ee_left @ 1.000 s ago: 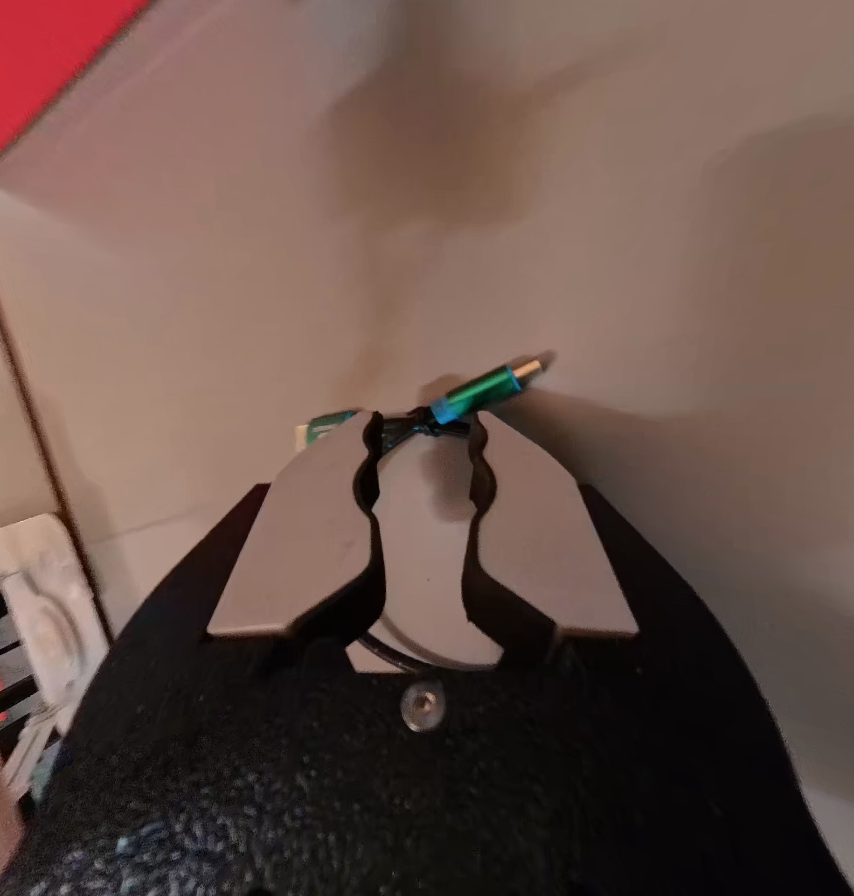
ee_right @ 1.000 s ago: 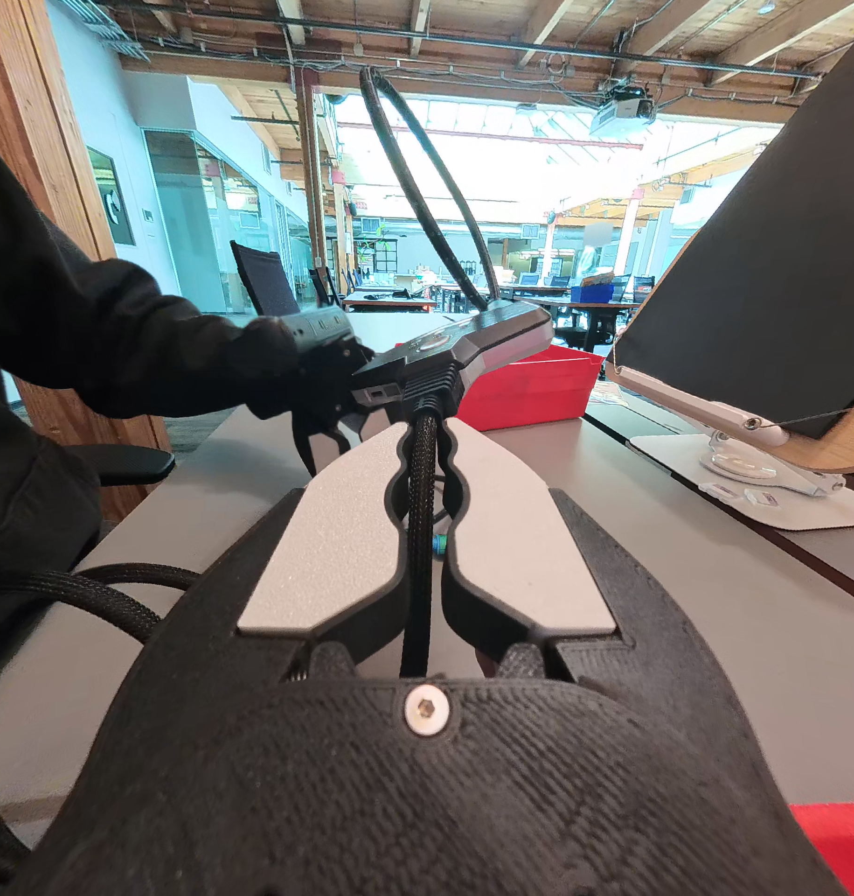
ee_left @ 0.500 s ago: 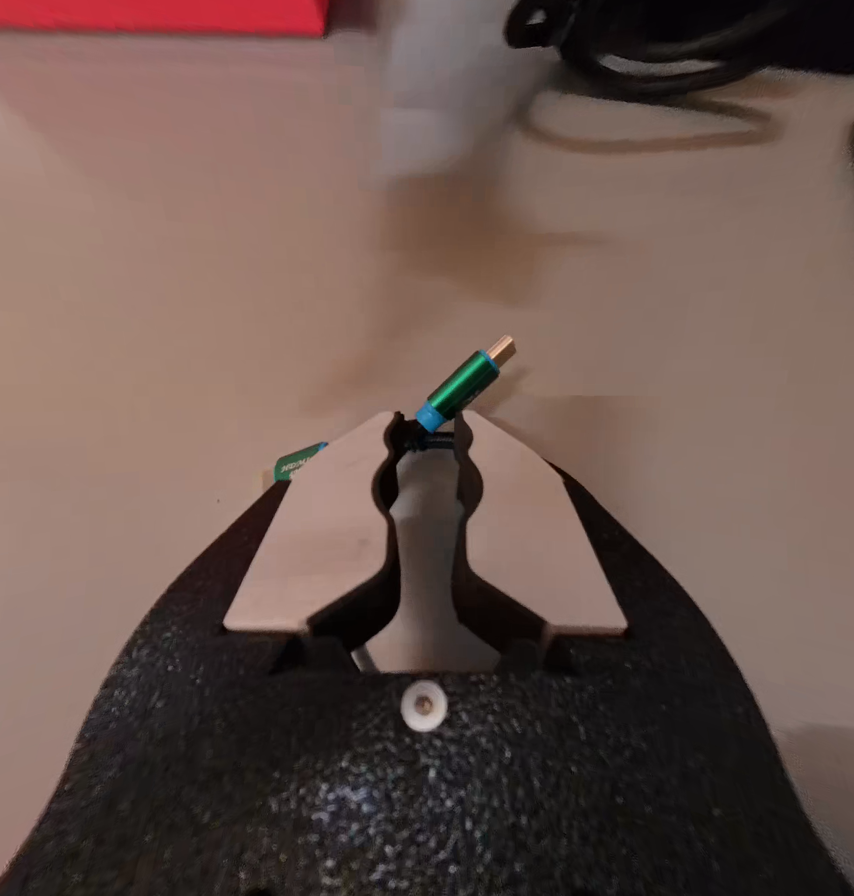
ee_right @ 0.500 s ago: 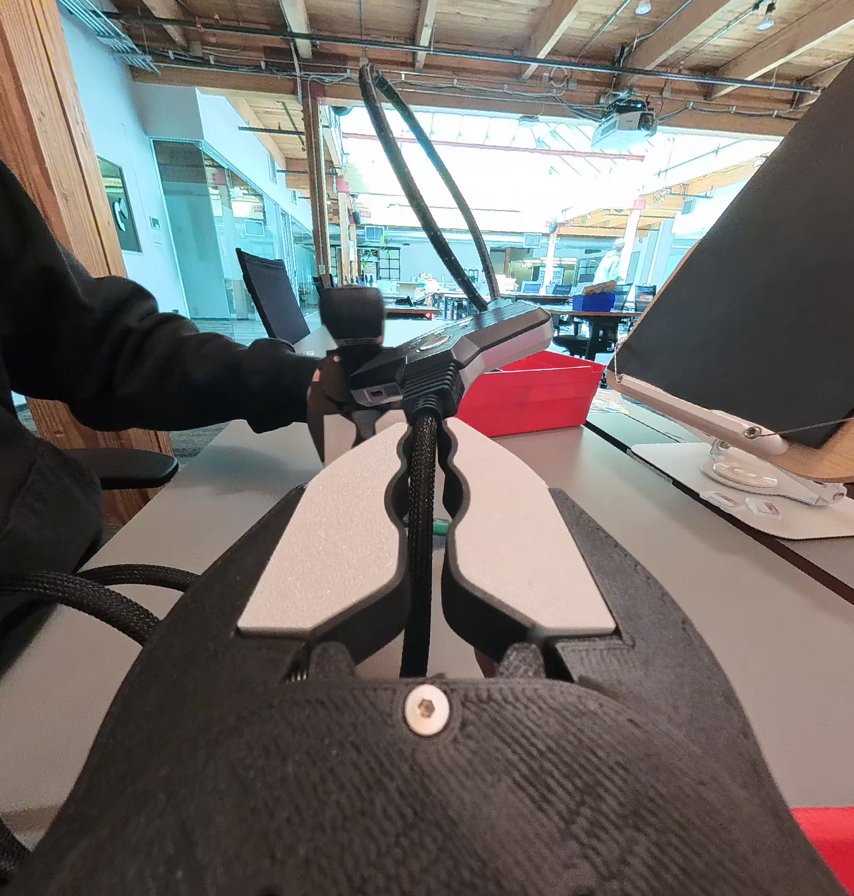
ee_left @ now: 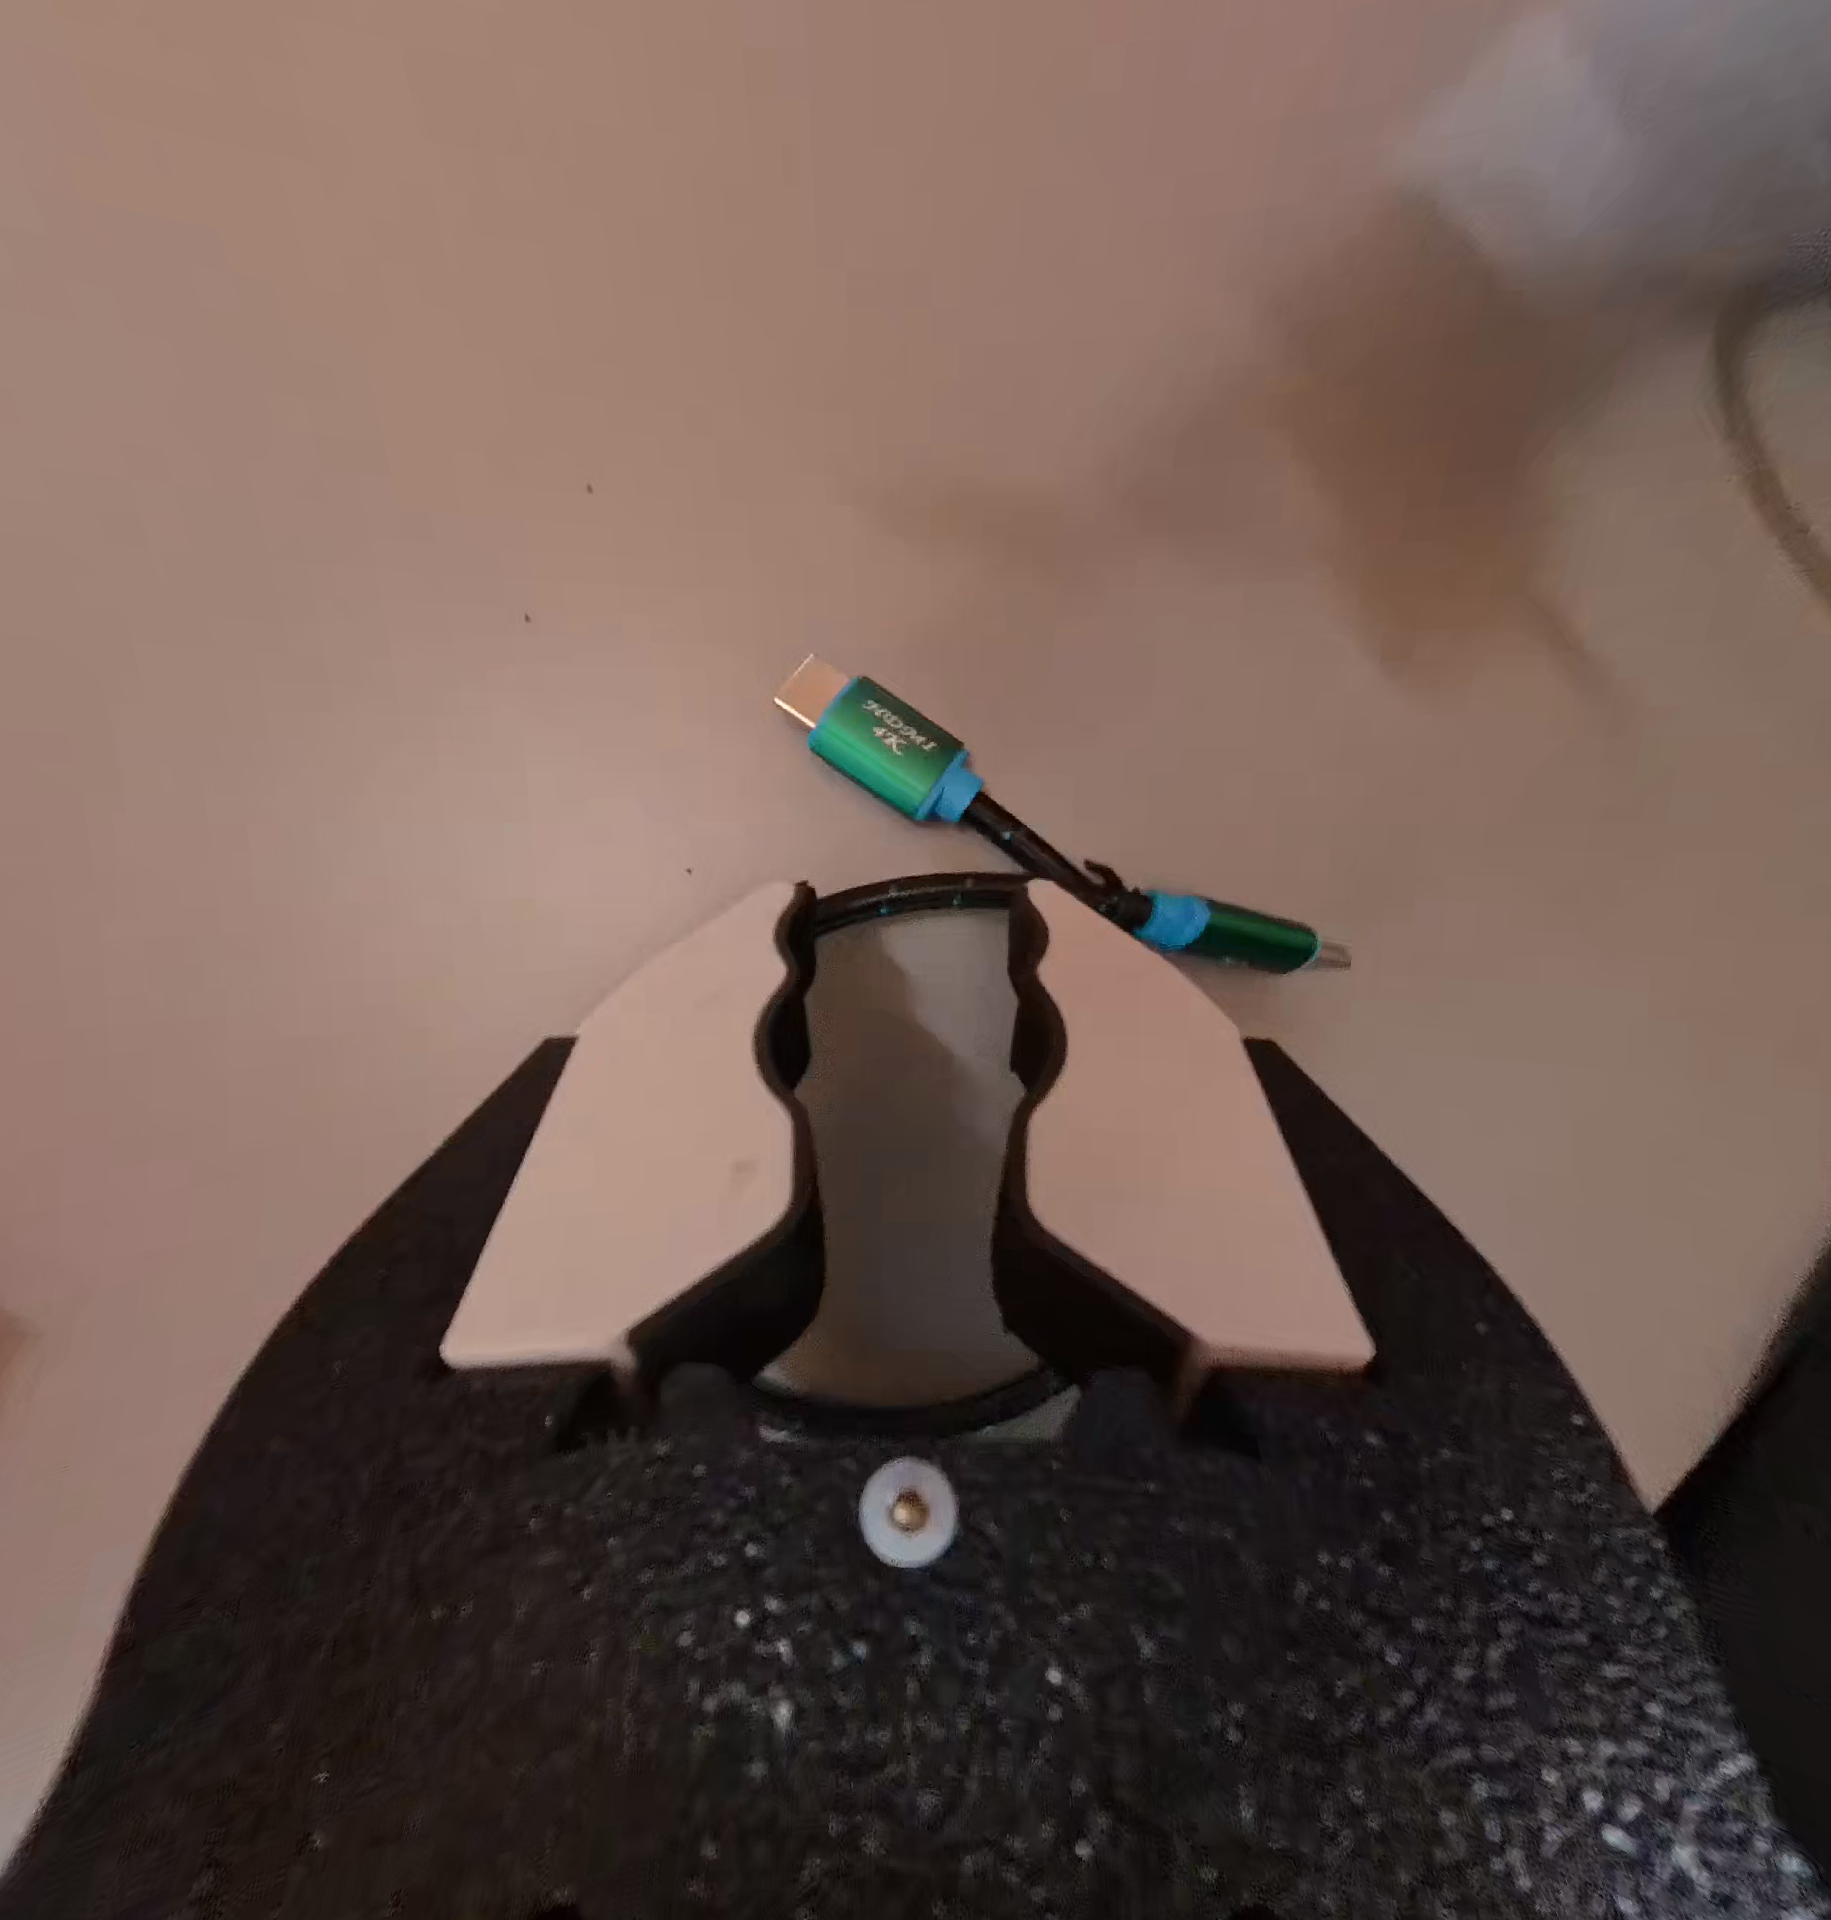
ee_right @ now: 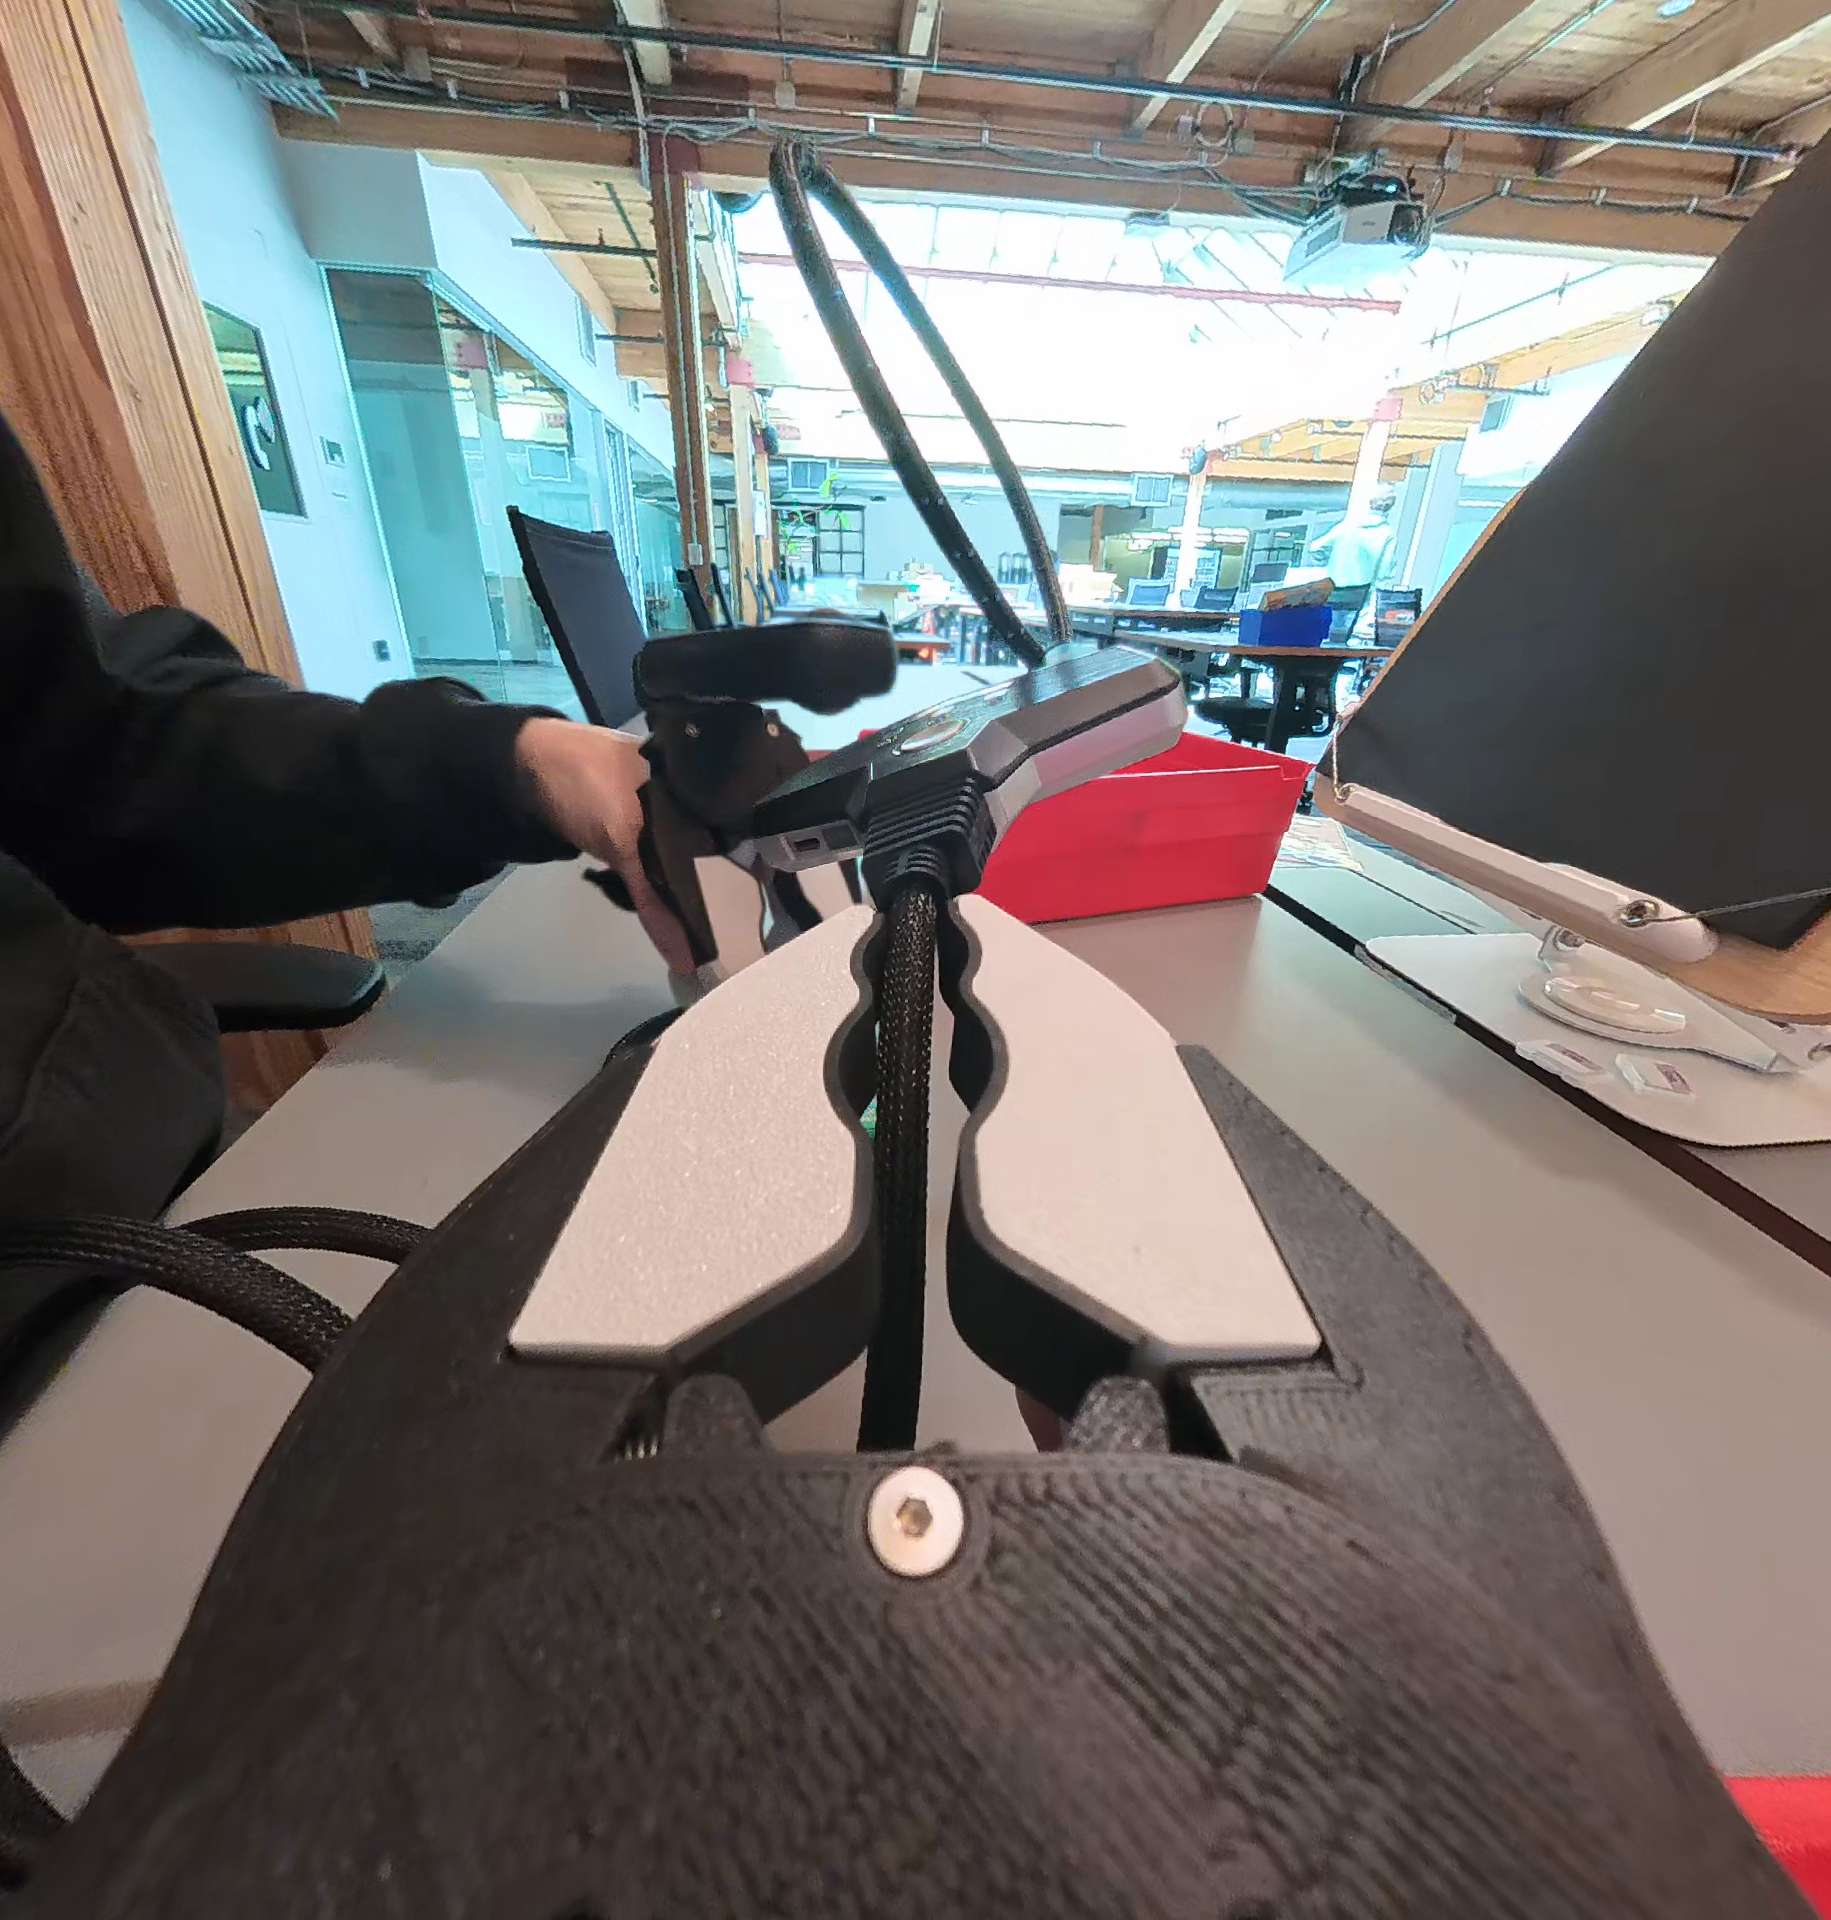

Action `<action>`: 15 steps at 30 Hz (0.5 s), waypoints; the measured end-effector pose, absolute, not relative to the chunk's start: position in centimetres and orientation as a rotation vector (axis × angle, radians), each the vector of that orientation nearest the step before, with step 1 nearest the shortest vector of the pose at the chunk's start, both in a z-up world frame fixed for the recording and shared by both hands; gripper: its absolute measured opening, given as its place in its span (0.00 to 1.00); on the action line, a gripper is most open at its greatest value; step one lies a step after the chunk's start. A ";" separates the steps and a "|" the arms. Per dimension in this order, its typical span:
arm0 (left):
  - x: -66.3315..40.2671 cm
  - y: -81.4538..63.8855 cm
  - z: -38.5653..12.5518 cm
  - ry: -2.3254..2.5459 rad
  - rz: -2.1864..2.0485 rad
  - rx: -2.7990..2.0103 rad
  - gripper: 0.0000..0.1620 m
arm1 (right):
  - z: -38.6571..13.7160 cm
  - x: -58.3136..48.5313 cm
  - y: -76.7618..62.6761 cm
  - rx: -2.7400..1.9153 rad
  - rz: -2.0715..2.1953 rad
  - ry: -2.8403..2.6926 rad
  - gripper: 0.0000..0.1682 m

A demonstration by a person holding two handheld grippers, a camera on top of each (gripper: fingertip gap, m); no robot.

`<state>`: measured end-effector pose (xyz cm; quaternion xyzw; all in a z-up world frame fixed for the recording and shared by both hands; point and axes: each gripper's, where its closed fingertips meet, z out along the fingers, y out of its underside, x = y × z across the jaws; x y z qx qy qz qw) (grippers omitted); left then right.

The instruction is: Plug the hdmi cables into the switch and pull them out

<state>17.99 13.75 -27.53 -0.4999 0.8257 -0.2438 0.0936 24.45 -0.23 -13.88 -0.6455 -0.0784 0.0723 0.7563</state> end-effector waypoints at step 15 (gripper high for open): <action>20.7 9.8 -27.0 2.336 -0.754 -0.815 0.10 | -13.7 24.6 -0.5 -1.394 0.149 -0.164 0.05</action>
